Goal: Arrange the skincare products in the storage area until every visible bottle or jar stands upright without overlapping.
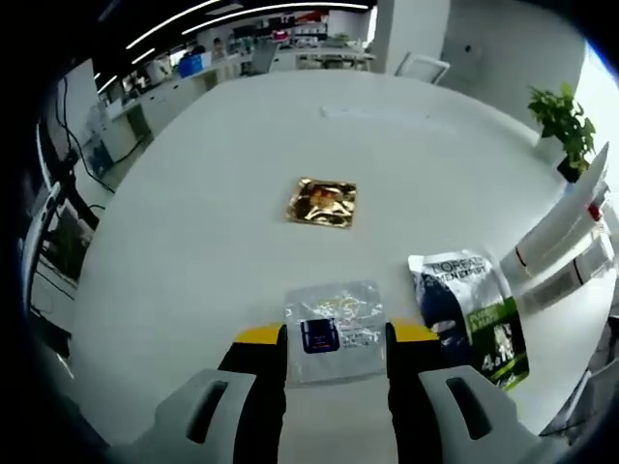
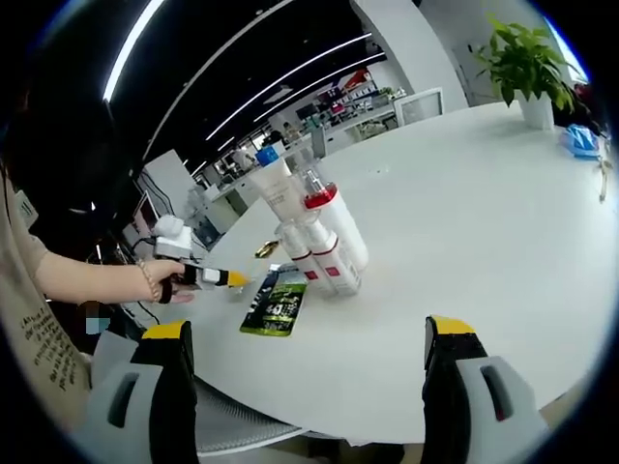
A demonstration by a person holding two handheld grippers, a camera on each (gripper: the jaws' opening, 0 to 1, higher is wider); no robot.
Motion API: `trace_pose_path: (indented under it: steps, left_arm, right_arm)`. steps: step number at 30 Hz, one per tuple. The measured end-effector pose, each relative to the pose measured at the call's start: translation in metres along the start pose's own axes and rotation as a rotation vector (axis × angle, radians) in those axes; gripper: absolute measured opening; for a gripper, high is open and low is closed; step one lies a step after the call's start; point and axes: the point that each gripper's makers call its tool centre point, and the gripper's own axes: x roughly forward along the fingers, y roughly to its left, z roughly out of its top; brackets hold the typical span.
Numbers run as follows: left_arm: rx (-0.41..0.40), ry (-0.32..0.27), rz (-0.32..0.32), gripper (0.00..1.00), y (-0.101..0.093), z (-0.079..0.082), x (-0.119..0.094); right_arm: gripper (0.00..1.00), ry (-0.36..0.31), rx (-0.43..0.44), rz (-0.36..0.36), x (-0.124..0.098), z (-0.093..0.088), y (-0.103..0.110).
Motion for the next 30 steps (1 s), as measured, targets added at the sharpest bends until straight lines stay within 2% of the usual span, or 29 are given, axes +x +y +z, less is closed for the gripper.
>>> trace_pose_path:
  steps: [17, 25, 30]
  left_arm:
    - [-0.025, 0.034, -0.015, 0.37, -0.016, -0.044, -0.019]
    - [-0.04, 0.043, -0.014, 0.38, -0.023, -0.054, -0.021]
    - [-0.015, 0.038, -0.006, 0.38, -0.023, -0.053, -0.021]
  right_arm:
    - [1.0, 0.005, -0.003, 0.011, -0.01, -0.006, 0.001]
    - [1.0, 0.002, -0.001, 0.0, -0.02, -0.007, -0.004]
    - [1.0, 0.002, 0.0, -0.003, -0.025, -0.009, -0.006]
